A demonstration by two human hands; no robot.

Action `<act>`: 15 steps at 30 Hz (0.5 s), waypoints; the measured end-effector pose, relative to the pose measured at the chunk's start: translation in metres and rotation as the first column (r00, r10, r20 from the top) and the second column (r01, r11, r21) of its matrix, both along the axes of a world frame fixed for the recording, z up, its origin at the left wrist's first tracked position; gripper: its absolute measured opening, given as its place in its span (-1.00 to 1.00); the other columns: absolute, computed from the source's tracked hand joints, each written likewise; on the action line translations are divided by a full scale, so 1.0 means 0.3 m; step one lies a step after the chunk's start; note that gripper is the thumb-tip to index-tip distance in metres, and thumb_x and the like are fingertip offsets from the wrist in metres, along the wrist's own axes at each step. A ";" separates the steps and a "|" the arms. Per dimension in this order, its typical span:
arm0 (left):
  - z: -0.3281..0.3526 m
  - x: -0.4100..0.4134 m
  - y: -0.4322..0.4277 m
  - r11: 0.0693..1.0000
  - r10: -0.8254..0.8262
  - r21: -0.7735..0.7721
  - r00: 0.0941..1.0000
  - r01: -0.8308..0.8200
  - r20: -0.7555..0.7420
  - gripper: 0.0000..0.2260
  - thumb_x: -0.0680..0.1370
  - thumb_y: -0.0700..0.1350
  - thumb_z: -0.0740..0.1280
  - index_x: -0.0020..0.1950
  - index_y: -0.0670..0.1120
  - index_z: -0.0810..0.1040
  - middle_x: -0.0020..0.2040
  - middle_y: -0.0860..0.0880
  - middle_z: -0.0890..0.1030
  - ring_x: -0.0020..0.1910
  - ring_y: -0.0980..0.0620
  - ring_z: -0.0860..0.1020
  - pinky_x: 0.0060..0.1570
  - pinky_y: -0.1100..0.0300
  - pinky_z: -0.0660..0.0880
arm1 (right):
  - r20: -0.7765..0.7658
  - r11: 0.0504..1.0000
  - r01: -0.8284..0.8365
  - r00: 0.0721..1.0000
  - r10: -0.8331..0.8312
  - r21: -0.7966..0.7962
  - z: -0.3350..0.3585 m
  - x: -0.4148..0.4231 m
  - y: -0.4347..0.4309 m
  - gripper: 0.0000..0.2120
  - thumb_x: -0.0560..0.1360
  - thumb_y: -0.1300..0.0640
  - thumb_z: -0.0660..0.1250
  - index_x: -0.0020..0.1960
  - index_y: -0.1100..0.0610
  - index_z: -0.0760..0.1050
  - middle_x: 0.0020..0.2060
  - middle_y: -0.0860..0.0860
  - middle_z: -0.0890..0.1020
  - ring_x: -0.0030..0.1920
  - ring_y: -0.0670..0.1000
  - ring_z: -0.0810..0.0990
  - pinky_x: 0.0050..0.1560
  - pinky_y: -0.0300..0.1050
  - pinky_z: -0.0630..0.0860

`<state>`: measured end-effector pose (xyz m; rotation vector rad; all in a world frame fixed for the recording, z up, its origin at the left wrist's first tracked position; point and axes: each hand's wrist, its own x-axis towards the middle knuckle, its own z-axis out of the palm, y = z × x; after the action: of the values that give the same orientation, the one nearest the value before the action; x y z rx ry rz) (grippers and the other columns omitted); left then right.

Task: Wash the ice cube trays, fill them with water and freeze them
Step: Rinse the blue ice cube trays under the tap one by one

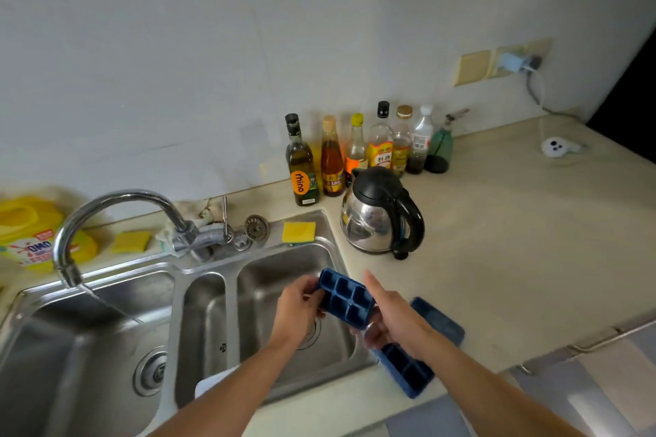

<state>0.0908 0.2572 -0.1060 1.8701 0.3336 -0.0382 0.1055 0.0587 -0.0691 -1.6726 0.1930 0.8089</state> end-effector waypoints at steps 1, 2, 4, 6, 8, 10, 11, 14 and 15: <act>0.004 -0.012 -0.027 1.000 0.009 0.002 1.000 -0.009 -0.005 -0.87 0.63 -0.25 0.35 0.06 -0.07 0.66 -0.12 -0.07 0.74 -0.14 -0.19 0.70 -0.11 -0.12 0.65 | 0.033 0.997 -0.049 0.998 0.051 -0.052 0.008 0.000 -0.036 -0.24 0.57 -0.49 0.00 0.10 0.17 0.59 -0.23 0.21 0.72 -0.36 0.05 0.66 -0.36 -0.13 0.56; 0.004 -0.021 -0.056 1.000 0.009 0.025 1.000 -0.008 -0.013 -0.86 0.63 -0.24 0.34 0.04 -0.04 0.67 -0.14 -0.05 0.74 -0.17 -0.15 0.70 -0.16 -0.08 0.65 | 0.080 0.990 -0.090 0.992 0.099 -0.110 0.012 0.002 -0.078 -0.25 0.57 -0.48 -0.01 0.07 0.16 0.58 -0.26 0.18 0.72 -0.39 0.03 0.65 -0.38 -0.15 0.56; -0.001 -0.043 -0.114 0.994 0.002 0.113 0.999 0.003 -0.040 -0.83 0.62 -0.20 0.35 -0.03 0.04 0.68 -0.24 0.02 0.72 -0.33 0.04 0.66 -0.34 0.14 0.58 | 0.196 0.972 -0.115 0.968 0.155 -0.203 0.005 0.002 -0.169 -0.32 0.61 -0.42 -0.02 0.04 0.13 0.58 -0.25 0.19 0.72 -0.41 0.03 0.63 -0.40 -0.15 0.54; -0.004 -0.072 -0.182 0.983 -0.023 0.179 0.997 0.036 -0.074 -0.82 0.60 -0.20 0.37 -0.10 0.06 0.67 -0.35 0.08 0.68 -0.44 0.17 0.58 -0.40 0.26 0.51 | 0.304 0.967 -0.039 0.945 0.117 -0.253 -0.011 -0.002 -0.265 -0.41 0.65 -0.34 0.02 0.00 0.11 0.58 -0.23 0.13 0.72 -0.37 0.06 0.64 -0.35 -0.10 0.55; -0.002 -0.098 -0.250 0.968 -0.084 0.228 0.990 0.109 -0.117 -0.81 0.59 -0.21 0.38 -0.10 0.08 0.65 -0.33 0.08 0.68 -0.42 0.21 0.59 -0.35 0.27 0.55 | 0.412 0.936 0.023 0.901 0.133 -0.352 -0.040 -0.003 -0.353 -0.52 0.65 -0.28 0.10 -0.12 0.07 0.54 -0.26 0.00 0.68 -0.29 0.02 0.63 -0.21 -0.05 0.56; 0.003 -0.119 -0.303 0.938 -0.136 0.294 0.976 0.181 -0.168 -0.85 0.60 -0.19 0.37 -0.05 0.08 0.64 -0.24 0.09 0.67 -0.32 0.21 0.62 -0.28 0.31 0.53 | 0.453 0.870 -0.006 0.852 0.263 -0.493 -0.084 0.000 -0.424 -0.67 0.63 -0.21 0.21 -0.16 -0.01 0.46 -0.24 -0.10 0.61 -0.24 -0.11 0.56 -0.16 -0.12 0.49; 0.003 -0.126 -0.322 0.913 -0.147 0.353 0.973 0.203 -0.179 -0.87 0.60 -0.17 0.37 -0.02 0.07 0.62 -0.20 0.12 0.66 -0.27 0.21 0.62 -0.25 0.33 0.51 | 0.453 0.834 -0.030 0.828 0.330 -0.551 -0.109 0.002 -0.453 -0.75 0.62 -0.16 0.25 -0.10 -0.02 0.47 -0.16 -0.10 0.62 -0.19 -0.12 0.56 -0.15 -0.15 0.48; 0.015 -0.142 -0.360 0.830 -0.107 0.525 0.978 0.186 -0.177 -0.92 0.61 -0.13 0.32 -0.02 0.06 0.56 -0.20 0.14 0.60 -0.22 0.16 0.58 -0.30 0.27 0.45 | 0.427 0.738 -0.090 0.766 0.480 -0.669 -0.177 -0.006 -0.517 -0.69 0.63 -0.08 0.28 0.29 0.06 0.50 0.16 0.01 0.57 0.10 -0.01 0.56 0.04 -0.18 0.44; 0.018 -0.148 -0.372 0.810 -0.085 0.562 0.982 0.165 -0.167 -0.92 0.61 -0.12 0.30 -0.03 0.06 0.54 -0.19 0.13 0.59 -0.22 0.14 0.57 -0.32 0.25 0.44 | 0.414 0.714 -0.102 0.755 0.509 -0.693 -0.191 -0.015 -0.528 -0.64 0.63 -0.07 0.28 0.36 0.08 0.45 0.23 0.03 0.53 0.18 0.03 0.53 0.11 -0.16 0.45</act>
<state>0.0465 0.1457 -0.1005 2.5026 0.3362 -0.1712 0.1011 -0.0997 -0.1264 -2.5940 -0.3195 0.4423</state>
